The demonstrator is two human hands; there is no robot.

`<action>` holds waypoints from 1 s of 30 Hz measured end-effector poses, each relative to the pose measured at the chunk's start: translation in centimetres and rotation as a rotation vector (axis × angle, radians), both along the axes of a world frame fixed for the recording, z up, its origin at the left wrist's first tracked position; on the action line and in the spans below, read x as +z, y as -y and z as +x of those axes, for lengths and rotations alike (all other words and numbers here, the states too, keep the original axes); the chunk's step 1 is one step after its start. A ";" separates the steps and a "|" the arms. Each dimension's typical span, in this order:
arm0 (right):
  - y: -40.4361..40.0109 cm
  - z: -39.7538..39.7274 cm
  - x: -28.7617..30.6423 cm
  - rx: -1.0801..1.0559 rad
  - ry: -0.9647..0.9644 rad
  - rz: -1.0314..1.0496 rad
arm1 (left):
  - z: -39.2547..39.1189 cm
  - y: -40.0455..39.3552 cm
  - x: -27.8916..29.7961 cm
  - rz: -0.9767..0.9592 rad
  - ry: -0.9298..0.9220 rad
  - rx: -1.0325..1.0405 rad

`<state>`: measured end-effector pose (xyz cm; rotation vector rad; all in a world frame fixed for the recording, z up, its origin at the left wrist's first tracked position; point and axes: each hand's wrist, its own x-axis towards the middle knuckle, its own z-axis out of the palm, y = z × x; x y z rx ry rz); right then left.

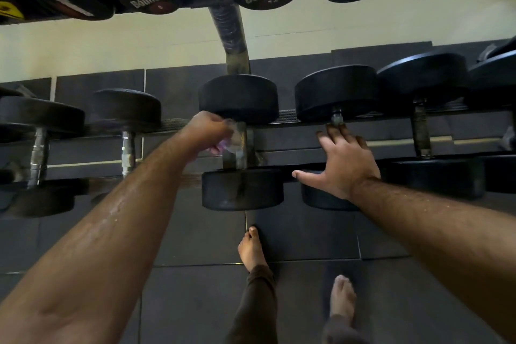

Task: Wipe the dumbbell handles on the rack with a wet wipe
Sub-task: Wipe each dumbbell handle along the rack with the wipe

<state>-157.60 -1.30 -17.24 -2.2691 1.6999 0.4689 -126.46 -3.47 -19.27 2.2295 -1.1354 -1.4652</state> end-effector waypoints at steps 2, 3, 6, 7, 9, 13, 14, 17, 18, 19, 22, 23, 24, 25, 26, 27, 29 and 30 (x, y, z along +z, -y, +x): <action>-0.1 -0.4 -0.1 -0.008 0.037 0.024 | -2.4 -0.3 2.2 -0.034 -0.053 -0.037; -0.1 -0.7 -0.1 -0.021 0.069 0.056 | -3.7 -0.4 2.9 -0.050 -0.071 -0.044; 0.6 -2.3 0.7 -0.059 0.250 0.205 | -7.8 -0.7 3.9 -0.132 -0.077 -0.033; 1.1 -3.4 1.0 -0.030 0.274 0.227 | -9.3 -0.9 4.0 -0.167 -0.088 -0.026; 2.3 -6.9 1.4 0.091 0.183 0.155 | -12.8 -1.4 4.1 -0.248 -0.117 -0.013; 4.5 -16.7 1.3 0.042 -0.050 -0.067 | -20.0 -2.1 3.3 -0.360 0.034 0.059; 5.1 -18.7 1.3 -0.003 -0.085 -0.060 | -21.4 -2.1 3.2 -0.397 0.092 0.055; 6.0 -21.8 0.9 -0.092 -0.068 0.073 | -25.0 -2.0 3.0 -0.457 0.181 0.116; 5.9 -22.1 0.5 -0.123 -0.020 0.118 | -25.8 -1.9 2.8 -0.463 0.207 0.142; 5.8 -22.4 0.2 -0.158 0.035 0.152 | -26.6 -1.8 2.7 -0.474 0.253 0.151; 5.9 -22.4 0.0 -0.248 0.140 0.232 | -28.0 -1.0 1.6 -0.477 0.458 0.080; 6.2 -22.3 0.1 -0.281 0.168 0.271 | -28.2 -0.5 1.0 -0.472 0.510 0.048; 6.4 -22.3 0.0 -0.313 0.195 0.295 | -28.5 0.1 0.6 -0.482 0.562 0.000; 6.4 -22.3 0.0 -0.334 0.212 0.290 | -28.7 0.7 0.0 -0.507 0.621 -0.067; 6.2 -22.1 -0.2 -0.334 0.211 0.247 | -28.9 1.3 -0.4 -0.516 0.678 -0.150; 5.9 -22.0 -0.4 -0.311 0.194 0.173 | -29.2 1.9 -0.8 -0.526 0.723 -0.229; 5.3 -21.9 -0.8 -0.251 0.169 0.026 | -29.1 2.7 -1.9 -0.533 0.782 -0.390; 5.2 -21.8 -0.8 -0.237 0.166 -0.010 | -28.9 3.0 -2.3 -0.529 0.788 -0.459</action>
